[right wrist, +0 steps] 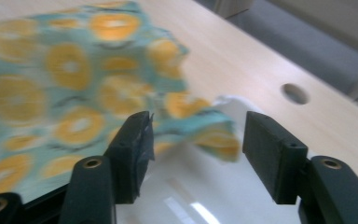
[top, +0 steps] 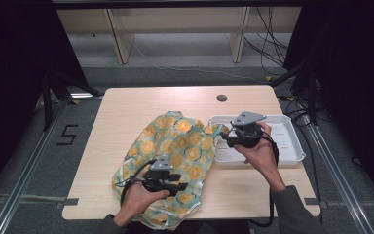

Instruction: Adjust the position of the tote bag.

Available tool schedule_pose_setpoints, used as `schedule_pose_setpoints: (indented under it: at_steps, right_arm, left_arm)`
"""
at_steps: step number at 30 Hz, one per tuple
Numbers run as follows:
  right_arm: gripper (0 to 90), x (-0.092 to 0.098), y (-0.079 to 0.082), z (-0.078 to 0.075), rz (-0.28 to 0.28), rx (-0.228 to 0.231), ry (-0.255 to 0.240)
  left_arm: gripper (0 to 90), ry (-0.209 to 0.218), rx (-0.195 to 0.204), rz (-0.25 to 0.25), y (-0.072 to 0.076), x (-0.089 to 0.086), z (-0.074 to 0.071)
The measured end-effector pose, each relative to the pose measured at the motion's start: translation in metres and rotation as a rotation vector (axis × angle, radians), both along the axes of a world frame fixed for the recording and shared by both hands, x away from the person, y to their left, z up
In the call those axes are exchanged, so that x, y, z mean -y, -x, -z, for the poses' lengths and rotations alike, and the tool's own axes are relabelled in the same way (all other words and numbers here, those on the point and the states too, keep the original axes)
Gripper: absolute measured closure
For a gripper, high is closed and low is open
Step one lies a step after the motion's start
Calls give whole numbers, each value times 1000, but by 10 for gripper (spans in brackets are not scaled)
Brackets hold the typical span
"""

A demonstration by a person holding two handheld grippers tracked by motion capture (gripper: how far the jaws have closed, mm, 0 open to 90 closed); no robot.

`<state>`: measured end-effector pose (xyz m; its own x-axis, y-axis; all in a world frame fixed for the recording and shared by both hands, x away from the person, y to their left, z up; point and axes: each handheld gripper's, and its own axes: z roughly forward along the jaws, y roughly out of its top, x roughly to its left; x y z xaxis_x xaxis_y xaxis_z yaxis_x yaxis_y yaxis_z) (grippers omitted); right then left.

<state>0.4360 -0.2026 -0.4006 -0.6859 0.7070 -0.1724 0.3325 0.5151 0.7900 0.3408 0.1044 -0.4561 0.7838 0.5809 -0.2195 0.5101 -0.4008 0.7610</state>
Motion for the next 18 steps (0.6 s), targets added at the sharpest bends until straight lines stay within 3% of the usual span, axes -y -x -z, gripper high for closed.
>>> schedule_pose_setpoints:
  at_steps: [1, 3, 4, 5, 7, 9, 10, 12, 15, 16, 18]
  right_arm:
    - [407, -1, 7, -1, -7, -5, -8]
    - [404, -5, 27, 1, -58, -23, -21]
    - [399, -7, 37, 5, -93, -51, -28]
    - [389, -11, 52, 16, -130, -131, -72]
    - [384, -14, 58, 20, -137, -145, -75]
    - [372, -18, 66, 28, -166, -167, -55]
    - [371, -21, 69, 32, -177, -174, -56]
    - [371, -26, 74, 37, -197, -189, -54]
    - [371, -34, 77, 42, -224, -187, -44]
    - [370, -36, 78, 44, -223, -188, -40]
    - [370, -40, 79, 48, -230, -192, -32]
  left_arm:
    - [528, 8, 21, -26, 3, -11, -8]
    - [487, -26, 61, -59, 6, -33, -17]
    - [474, -73, 92, -81, 4, -51, -21]
    - [451, -96, 103, -125, 2, -64, -23]
    - [447, -135, 110, -185, -4, -90, -23]
    - [407, -174, 74, -242, -13, -117, -19]
    - [409, -170, 67, -276, -16, -126, -15]
    - [383, -214, 4, -313, -26, -149, -4]
    - [351, -193, -41, -381, -35, -162, 15]
    - [349, -175, -79, -382, -38, -164, 21]
    - [363, -150, -116, -391, -44, -165, 32]
